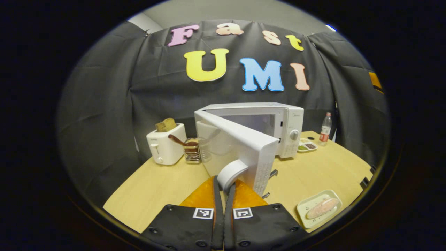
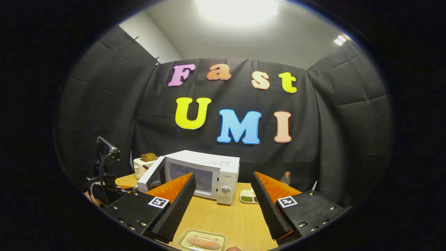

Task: Open the microwave oven with the left hand, put the food in, and close the microwave oven.

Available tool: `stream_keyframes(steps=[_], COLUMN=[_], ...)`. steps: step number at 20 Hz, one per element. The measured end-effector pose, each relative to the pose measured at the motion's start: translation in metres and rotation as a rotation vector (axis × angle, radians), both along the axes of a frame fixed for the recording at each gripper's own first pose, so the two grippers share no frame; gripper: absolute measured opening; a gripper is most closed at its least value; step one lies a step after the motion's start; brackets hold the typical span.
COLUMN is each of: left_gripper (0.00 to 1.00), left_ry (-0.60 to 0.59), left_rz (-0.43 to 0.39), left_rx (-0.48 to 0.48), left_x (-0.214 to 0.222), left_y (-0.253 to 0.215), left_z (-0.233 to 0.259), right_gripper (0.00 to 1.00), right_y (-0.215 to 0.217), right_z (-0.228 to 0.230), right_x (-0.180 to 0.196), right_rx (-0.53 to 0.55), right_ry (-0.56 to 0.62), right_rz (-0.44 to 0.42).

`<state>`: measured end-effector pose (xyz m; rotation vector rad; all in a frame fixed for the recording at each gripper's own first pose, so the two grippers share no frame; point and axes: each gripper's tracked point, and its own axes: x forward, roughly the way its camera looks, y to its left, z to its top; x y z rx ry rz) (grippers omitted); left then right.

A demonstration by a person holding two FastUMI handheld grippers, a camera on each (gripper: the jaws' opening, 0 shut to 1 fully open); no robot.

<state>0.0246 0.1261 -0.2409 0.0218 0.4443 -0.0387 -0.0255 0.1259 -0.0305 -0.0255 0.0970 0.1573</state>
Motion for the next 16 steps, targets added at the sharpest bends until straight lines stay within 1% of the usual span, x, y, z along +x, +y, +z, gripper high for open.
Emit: stream_keyframes(steps=[5, 10, 13, 16], left_gripper=[0.07, 0.07, 0.07, 0.10], left_ry=[0.000, -0.010, -0.014, -0.007], left_rz=[0.007, 0.013, 0.002, -0.011], left_rx=[0.004, -0.001, -0.017, -0.029], left_x=[-0.011, -0.012, -0.012, -0.016], left_y=[0.037, 0.074, 0.087, 0.091], left_z=[-0.002, -0.004, -0.004, -0.005], right_gripper=[0.97, 0.97, 0.97, 0.98], right_y=[0.028, 0.056, 0.067, 0.077], right_z=[-0.002, -0.004, -0.003, -0.004], right_x=[0.000, -0.001, -0.002, -0.001], right_rx=[0.002, -0.004, -0.013, -0.019], right_ry=[0.002, 0.004, 0.008, 0.014], right_rz=[0.002, 0.004, 0.010, 0.040])
